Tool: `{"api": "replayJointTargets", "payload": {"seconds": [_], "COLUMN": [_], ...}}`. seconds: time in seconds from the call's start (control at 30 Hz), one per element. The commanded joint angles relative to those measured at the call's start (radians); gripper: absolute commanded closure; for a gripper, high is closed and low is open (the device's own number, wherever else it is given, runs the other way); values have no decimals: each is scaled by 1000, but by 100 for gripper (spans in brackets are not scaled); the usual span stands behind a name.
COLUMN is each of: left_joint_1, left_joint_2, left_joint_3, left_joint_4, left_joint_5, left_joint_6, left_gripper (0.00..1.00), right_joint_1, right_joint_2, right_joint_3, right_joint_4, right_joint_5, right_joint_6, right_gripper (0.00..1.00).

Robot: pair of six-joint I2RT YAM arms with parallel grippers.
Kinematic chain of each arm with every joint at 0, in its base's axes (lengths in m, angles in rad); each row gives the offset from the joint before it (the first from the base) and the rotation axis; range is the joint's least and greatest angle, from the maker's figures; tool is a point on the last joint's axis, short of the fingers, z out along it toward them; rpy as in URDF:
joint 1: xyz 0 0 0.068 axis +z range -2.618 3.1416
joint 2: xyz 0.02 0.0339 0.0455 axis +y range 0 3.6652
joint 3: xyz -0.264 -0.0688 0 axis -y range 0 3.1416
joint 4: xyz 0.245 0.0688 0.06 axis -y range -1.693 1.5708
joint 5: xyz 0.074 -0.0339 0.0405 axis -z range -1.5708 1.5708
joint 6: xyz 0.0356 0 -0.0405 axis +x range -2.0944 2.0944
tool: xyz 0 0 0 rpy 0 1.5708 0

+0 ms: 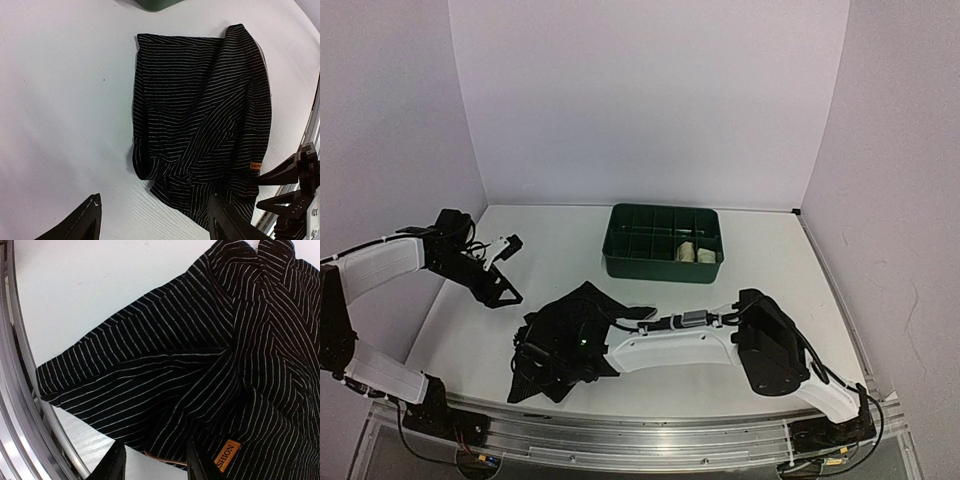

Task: Roll the underwear
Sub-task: Flatten out the underwear at the center of the board.

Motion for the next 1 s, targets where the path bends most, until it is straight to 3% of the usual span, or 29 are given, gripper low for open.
{"api": "replayJointTargets", "payload": {"seconds": [0.0,0.13,0.2,0.4,0.5,0.83,0.97], "left_joint_1": [2,2,2,-36,-179,-497,-604], "left_joint_2": [-4,-6,-12,2,-20,-54,-53], "left_joint_3": [3,17,21,44,-8,-125,-171], "left_joint_4": [-16,-48,-80,-325,-413,-383,-345], "left_joint_5": [19,28,42,129,59,-25,-70], "left_joint_6": [21,43,77,287,348,336,356], "left_gripper": [28,28,29,33,35,32,32], "right_joint_1": [6,2,-3,-17,-32,-39,-38], "right_joint_2": [-20,-19,-29,-111,-193,-451,-536], "right_joint_3": [5,9,7,-17,-89,-453,-595], "right_joint_4": [-31,-37,-37,-38,-37,-39,-39], "right_joint_5": [29,76,85,33,-39,-188,-170], "right_joint_6": [12,12,12,17,62,15,-21], "right_gripper": [70,94,100,100,100,100,100]}}
